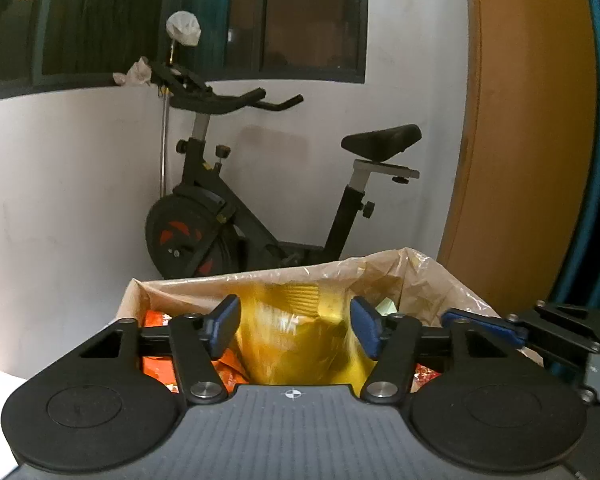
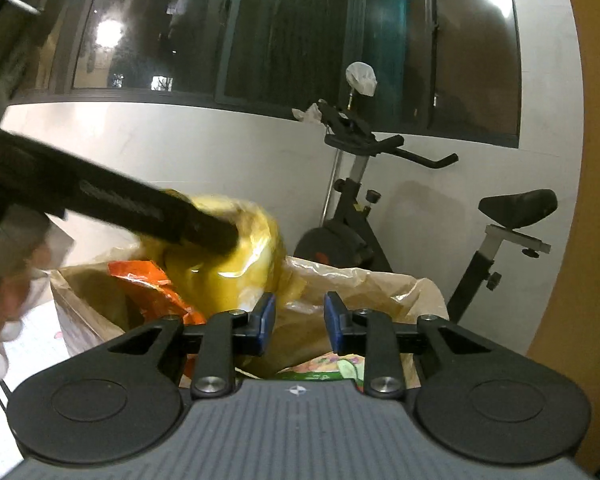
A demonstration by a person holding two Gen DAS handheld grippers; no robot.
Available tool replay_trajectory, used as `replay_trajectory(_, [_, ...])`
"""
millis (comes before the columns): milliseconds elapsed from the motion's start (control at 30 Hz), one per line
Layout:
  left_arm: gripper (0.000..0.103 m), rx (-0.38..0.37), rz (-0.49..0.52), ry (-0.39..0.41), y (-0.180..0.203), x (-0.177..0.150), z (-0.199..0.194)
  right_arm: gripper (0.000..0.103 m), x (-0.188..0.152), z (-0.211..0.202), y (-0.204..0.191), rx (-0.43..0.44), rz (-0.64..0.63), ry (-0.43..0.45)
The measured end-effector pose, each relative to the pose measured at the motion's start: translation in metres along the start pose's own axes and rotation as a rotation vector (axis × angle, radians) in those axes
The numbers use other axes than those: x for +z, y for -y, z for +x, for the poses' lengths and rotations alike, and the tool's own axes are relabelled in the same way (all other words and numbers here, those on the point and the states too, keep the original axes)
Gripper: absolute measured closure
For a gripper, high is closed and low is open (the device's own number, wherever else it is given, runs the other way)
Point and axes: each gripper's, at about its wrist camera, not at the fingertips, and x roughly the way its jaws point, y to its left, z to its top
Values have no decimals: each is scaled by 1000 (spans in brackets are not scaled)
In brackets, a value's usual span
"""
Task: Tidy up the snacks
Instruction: 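Carry the chip bag with the left tool while the right tool carries the blue-and-white pack into the box, then move both tools back down to the small snack packs beside the box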
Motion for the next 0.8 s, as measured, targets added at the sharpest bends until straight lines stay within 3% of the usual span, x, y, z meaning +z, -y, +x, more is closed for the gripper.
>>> replay_trajectory(300, [31,-13,-13,31,-17,-5,-19,74,-5,-13,9,-22,3,-21])
replay_trajectory(533, [32,-1,-45,68,-36,-24,-70,73,-16,-45,20,9,62,0])
replay_trajectory(800, [33,30,-93,58,-60,-63,-116,73,-26,-88,19,39,139,56])
